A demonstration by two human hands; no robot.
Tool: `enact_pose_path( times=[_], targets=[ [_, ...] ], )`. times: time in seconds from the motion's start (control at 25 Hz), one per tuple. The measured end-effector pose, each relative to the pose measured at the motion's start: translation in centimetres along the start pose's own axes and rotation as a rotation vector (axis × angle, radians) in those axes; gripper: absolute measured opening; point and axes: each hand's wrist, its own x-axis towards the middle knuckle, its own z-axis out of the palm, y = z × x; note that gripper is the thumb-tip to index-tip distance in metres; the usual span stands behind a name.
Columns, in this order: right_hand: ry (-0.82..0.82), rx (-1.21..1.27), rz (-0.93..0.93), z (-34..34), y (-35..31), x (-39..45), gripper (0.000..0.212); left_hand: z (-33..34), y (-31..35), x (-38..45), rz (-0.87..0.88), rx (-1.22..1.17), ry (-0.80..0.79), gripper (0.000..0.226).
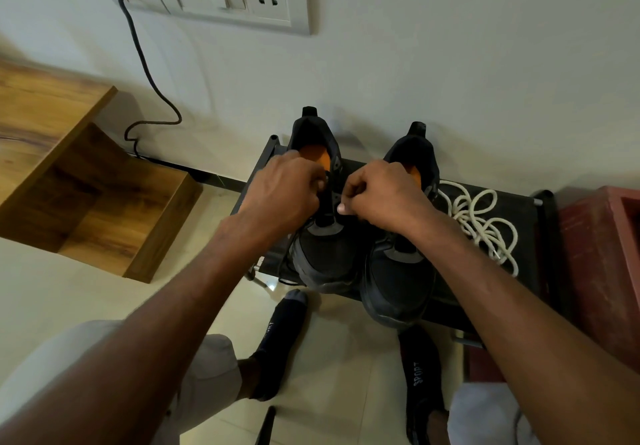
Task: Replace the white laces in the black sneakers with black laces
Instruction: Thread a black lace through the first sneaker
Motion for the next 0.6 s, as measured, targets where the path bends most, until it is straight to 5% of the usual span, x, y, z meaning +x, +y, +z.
enact_pose_path(
  times=[0.16,0.28,0.36,0.4,0.48,0.56,0.6],
  targets=[
    [0.139,0.263,0.029,0.0,-1.4,-0.1,0.007,-0.1,-1.1,0.3,-0.034,0.079,-0.042,0.025],
    [0.120,1.378,-0.157,-2.7,-3.6,-0.9,0.012,-0.2,-1.3,0.5,-0.008,0.040,-0.045,0.023],
    [0.083,1.701,-0.211,-4.6,-3.6,-1.2,0.015,-0.2,-1.4,0.5,-0.002,0.028,-0.033,0.022],
    [0.123,1.540,-0.165,-4.9,-3.5,-1.4,0.013,-0.1,-1.4,0.5,0.000,0.026,-0.034,0.022],
    [0.177,0.671,-0.049,-4.1,-2.4,-1.2,0.010,0.0,-1.4,0.4,0.009,0.020,-0.050,0.022],
    [-0.032,-0.135,-0.020,-1.7,-1.1,-1.2,0.026,0.1,-1.4,0.5,0.013,0.020,-0.062,0.023],
    [-0.144,-0.312,-0.007,-0.6,-0.6,-1.1,0.028,0.1,-1.4,0.5,0.012,0.022,-0.065,0.023]
  ],
)
